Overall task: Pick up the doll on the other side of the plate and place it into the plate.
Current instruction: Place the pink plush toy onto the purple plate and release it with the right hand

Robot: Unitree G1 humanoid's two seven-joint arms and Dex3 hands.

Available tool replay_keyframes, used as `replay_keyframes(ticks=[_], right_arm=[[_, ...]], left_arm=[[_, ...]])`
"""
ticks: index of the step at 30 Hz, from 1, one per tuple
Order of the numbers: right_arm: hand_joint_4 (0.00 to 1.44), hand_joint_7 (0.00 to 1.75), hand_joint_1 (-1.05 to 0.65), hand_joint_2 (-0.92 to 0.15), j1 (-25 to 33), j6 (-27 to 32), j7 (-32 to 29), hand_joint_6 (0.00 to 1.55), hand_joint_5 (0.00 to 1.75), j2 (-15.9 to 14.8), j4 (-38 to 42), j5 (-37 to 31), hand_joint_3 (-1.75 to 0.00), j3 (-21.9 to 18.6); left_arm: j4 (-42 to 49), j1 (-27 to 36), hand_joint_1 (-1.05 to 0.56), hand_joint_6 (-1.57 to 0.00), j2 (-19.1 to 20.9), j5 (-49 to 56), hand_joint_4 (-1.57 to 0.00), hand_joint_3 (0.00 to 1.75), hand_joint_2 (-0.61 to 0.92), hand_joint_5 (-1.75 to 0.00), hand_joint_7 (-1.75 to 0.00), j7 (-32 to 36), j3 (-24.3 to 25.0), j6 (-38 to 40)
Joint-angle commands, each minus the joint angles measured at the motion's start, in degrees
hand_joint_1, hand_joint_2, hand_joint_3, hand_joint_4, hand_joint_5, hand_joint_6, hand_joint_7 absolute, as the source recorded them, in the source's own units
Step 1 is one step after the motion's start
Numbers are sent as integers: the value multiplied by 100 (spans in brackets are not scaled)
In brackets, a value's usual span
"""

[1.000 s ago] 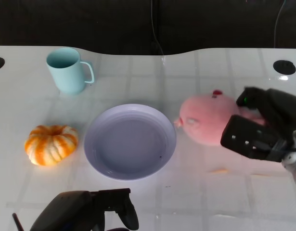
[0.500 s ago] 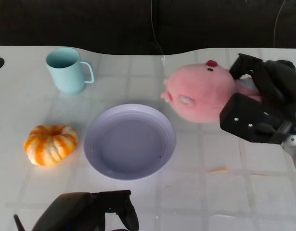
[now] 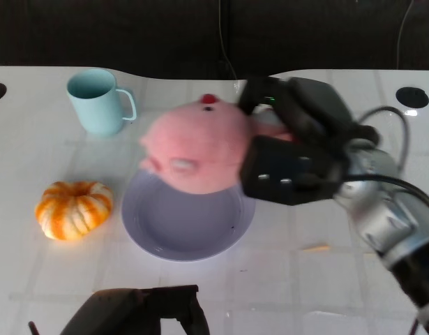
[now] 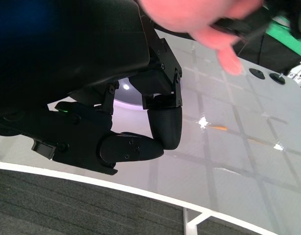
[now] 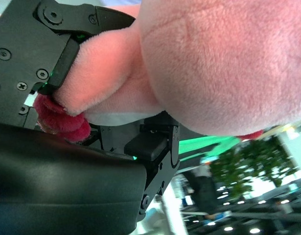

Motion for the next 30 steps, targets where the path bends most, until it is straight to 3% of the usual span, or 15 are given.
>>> replay_keyframes(ticks=[1,6,9,10,11,13,15,16,17,19,20,23,30], right_arm=[[93,174,-22,-39,-264,-127,-139,71,175,190,388,-82,-108,157],[93,175,-18,-41,-474,-254,-239,71,175,460,967,-72,-105,275],[91,160,-19,-46,-581,-365,-268,75,175,533,1274,-2,-96,236],[88,144,-21,-50,-625,-354,-210,77,174,543,1332,25,-87,220],[86,112,-23,-57,-660,-319,-156,84,164,549,1362,39,-69,211],[83,64,-25,-69,-702,-235,53,93,145,528,1343,76,-44,209],[78,27,-30,-79,-701,-244,258,88,102,459,1303,84,-27,247],[78,17,-31,-83,-696,-202,384,87,86,419,1262,53,-20,291],[71,7,-39,-88,-694,-150,519,75,61,376,1214,2,-13,346],[59,2,-48,-91,-711,18,890,59,41,291,1098,-88,-11,471],[46,1,-55,-92,-717,90,1044,46,31,263,1044,-113,-13,510],[30,0,-64,-92,-724,313,1837,26,20,171,835,16,-16,548],[15,0,-73,-92,-626,594,2876,12,10,-44,360,285,-12,491]], left_arm=[[-118,45,-33,-62,15,39,-61,39,92,-162,-121,6,10,111],[-179,24,-33,-60,24,121,-60,41,92,-162,-120,-28,-3,237],[-217,9,-31,-61,18,111,-59,40,92,-161,-119,-40,-17,289],[-235,2,-30,-62,13,95,-60,39,92,-161,-119,-61,-22,325],[-249,-5,-30,-62,10,84,-60,39,92,-161,-120,-79,-28,360],[-223,-42,-30,-62,16,80,-60,38,92,-162,-120,-63,-44,363],[-192,-87,-29,-63,28,92,-61,37,92,-162,-120,-46,-59,349],[-185,-106,-29,-63,27,92,-61,37,92,-161,-120,-48,-66,358],[-193,-124,-29,-63,25,90,-61,37,92,-161,-120,-75,-72,399],[-187,-154,-29,-63,27,80,-61,37,92,-161,-119,-91,-80,431],[-181,-162,-29,-63,31,77,-61,36,92,-160,-119,-84,-85,432],[-119,-177,-29,-64,35,62,-62,35,92,-160,-119,-37,-90,392],[-85,-207,-29,-66,40,41,-63,34,92,-159,-118,-44,-87,399]])
